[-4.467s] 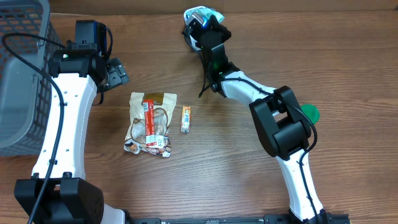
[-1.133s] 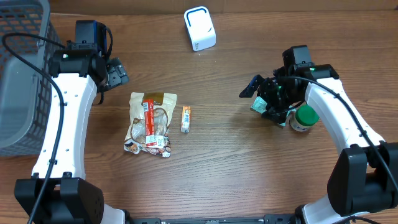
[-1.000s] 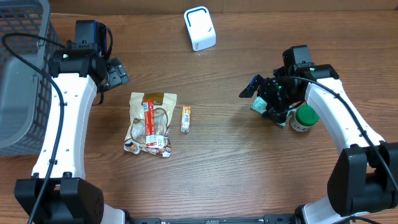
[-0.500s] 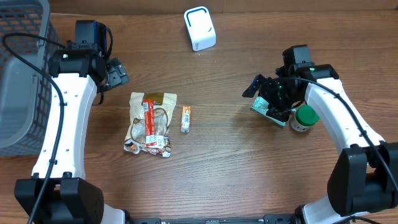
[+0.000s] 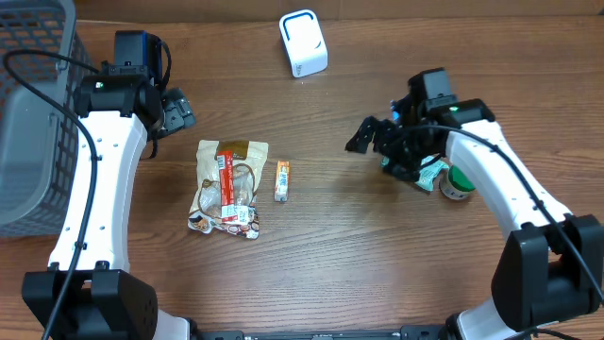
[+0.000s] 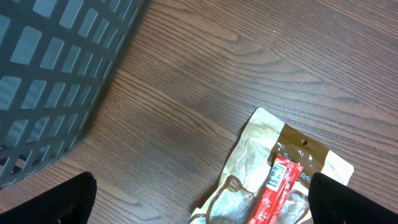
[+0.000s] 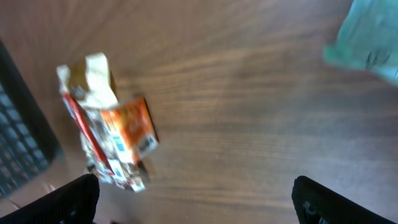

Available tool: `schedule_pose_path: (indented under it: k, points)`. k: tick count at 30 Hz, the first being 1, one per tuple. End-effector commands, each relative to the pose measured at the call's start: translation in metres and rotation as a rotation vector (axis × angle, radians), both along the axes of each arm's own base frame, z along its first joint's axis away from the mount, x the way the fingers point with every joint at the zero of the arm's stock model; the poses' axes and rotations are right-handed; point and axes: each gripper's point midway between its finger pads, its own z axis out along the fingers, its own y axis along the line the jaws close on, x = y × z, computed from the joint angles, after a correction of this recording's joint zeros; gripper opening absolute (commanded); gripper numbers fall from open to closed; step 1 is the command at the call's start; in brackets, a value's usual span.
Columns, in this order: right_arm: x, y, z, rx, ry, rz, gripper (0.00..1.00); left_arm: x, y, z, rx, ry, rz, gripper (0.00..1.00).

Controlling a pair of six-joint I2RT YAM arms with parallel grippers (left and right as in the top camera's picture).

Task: Scan the item barcode
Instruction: 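Release the teal pack and move the right gripper left, then lower the right gripper over the small orange pack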

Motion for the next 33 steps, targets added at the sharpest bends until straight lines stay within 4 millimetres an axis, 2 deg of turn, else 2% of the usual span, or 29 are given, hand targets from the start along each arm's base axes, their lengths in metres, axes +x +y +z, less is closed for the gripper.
schedule_pose_path:
  k: [1,6,10,18,22,25,33]
  points:
    - [-0.005,-0.006,-0.005,-0.071,-0.003,0.011,1.00,0.001,-0.001,0.007,-0.005,-0.022,0.002,1.00]
    - [0.001,-0.005,-0.004,-0.074,-0.031,0.012,1.00,0.001,-0.001,0.007,-0.005,-0.022,0.002,1.00]
    - [0.000,0.006,-0.003,-0.071,-0.059,0.057,1.00,0.001,-0.001,0.007,-0.005,-0.022,0.002,1.00]
    - [0.001,0.043,-0.002,-0.126,-0.177,0.178,1.00,0.001,-0.001,0.007,-0.005,-0.022,0.002,1.00]
    - [0.004,0.073,0.003,-0.140,-0.278,0.239,1.00,0.001,-0.001,0.007,-0.005,-0.022,0.002,1.00]
    - [0.004,0.083,0.004,-0.165,-0.320,0.258,1.00,0.001,-0.001,0.007,-0.005,-0.022,0.002,1.00]
    - [0.004,0.089,0.002,-0.302,-0.400,0.272,1.00,0.001,-0.001,0.007,-0.005,-0.022,0.002,1.00]
